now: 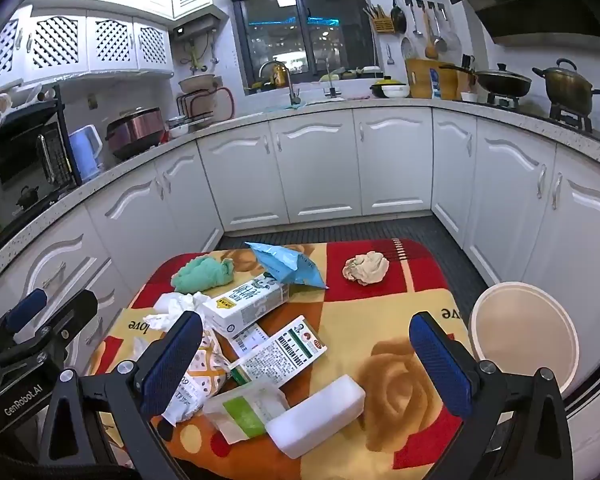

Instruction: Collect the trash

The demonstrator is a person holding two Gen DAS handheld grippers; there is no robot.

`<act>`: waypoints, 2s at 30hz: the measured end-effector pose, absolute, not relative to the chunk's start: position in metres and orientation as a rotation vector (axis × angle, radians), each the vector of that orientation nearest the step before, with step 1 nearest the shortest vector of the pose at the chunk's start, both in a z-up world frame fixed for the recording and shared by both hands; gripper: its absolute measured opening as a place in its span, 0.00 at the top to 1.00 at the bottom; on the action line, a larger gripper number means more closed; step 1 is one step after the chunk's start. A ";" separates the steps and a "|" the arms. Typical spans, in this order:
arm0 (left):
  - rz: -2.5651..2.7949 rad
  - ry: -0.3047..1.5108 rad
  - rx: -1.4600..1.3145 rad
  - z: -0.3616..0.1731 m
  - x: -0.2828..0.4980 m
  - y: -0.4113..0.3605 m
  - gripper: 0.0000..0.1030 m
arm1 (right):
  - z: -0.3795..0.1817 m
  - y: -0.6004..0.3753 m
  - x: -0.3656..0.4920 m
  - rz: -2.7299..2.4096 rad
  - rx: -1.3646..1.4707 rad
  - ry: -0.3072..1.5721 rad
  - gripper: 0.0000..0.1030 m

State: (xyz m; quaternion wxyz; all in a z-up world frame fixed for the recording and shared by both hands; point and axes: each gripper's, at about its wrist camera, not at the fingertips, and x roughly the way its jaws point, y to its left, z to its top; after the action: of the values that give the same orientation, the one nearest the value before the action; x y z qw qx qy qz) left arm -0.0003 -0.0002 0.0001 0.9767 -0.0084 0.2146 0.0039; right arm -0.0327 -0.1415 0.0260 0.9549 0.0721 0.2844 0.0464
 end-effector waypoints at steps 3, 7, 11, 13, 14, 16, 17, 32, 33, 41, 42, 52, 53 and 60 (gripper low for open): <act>0.012 0.435 -0.023 0.000 -0.001 -0.001 0.01 | 0.026 -0.141 -0.032 0.090 0.146 0.578 0.00; 0.013 0.431 -0.026 0.001 -0.005 -0.006 0.01 | 0.026 -0.140 -0.033 0.081 0.145 0.571 0.00; 0.002 0.428 -0.036 0.002 -0.005 0.004 0.01 | 0.019 -0.134 -0.034 0.094 0.149 0.564 0.00; 0.002 0.427 -0.034 0.002 -0.007 0.002 0.01 | 0.021 -0.137 -0.034 0.093 0.148 0.559 0.00; 0.001 0.429 -0.033 0.002 -0.008 0.001 0.01 | 0.020 -0.137 -0.035 0.091 0.147 0.555 0.00; -0.001 0.440 -0.052 -0.001 -0.003 0.006 0.01 | 0.020 -0.137 -0.036 0.085 0.145 0.546 0.00; -0.001 0.444 -0.057 -0.001 -0.002 0.006 0.01 | 0.027 -0.138 -0.034 0.085 0.140 0.548 0.00; -0.015 0.454 -0.079 -0.006 0.000 0.006 0.01 | 0.031 -0.139 -0.034 0.069 0.133 0.525 0.00; -0.015 0.453 -0.079 -0.006 0.000 0.006 0.01 | 0.031 -0.139 -0.034 0.068 0.134 0.523 0.00; -0.015 0.444 -0.084 -0.007 0.000 0.005 0.01 | 0.033 -0.141 -0.035 0.061 0.130 0.514 0.00; -0.016 0.445 -0.084 -0.006 -0.001 0.005 0.01 | 0.033 -0.141 -0.035 0.062 0.129 0.514 0.00; -0.017 0.445 -0.085 -0.007 -0.002 0.005 0.01 | 0.033 -0.140 -0.035 0.061 0.129 0.514 0.00; -0.018 0.446 -0.085 -0.007 -0.002 0.006 0.01 | 0.033 -0.140 -0.034 0.061 0.129 0.513 0.00; -0.017 0.448 -0.086 -0.008 -0.001 0.005 0.01 | 0.033 -0.142 -0.035 0.059 0.126 0.515 0.00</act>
State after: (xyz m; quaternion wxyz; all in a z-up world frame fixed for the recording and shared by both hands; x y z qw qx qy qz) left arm -0.0013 0.0053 -0.0077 0.9741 -0.0425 0.2219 -0.0086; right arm -0.0345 -0.1424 0.0330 0.9647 0.0624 0.2543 0.0293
